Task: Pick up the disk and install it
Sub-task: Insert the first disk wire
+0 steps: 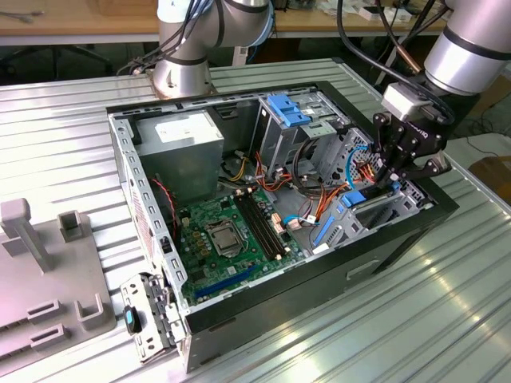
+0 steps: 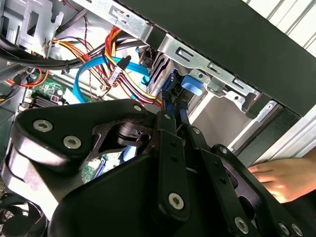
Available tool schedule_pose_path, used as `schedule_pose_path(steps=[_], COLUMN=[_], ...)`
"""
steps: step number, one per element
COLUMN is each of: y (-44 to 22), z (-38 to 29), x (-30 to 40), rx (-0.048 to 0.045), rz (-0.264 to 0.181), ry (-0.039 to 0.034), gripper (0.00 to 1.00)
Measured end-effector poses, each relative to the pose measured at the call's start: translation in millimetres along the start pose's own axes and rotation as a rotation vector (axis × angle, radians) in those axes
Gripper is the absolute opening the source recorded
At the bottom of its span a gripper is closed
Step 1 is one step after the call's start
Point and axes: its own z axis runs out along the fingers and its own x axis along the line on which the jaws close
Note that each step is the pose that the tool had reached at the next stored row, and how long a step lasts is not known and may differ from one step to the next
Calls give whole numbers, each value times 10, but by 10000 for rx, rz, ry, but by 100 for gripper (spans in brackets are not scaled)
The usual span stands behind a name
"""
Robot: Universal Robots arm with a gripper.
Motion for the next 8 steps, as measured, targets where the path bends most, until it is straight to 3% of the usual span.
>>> schedule_pose_path(steps=[8], y=[0], z=[9], x=[0], rx=[0], rz=[0], ry=[-6], gripper=[16])
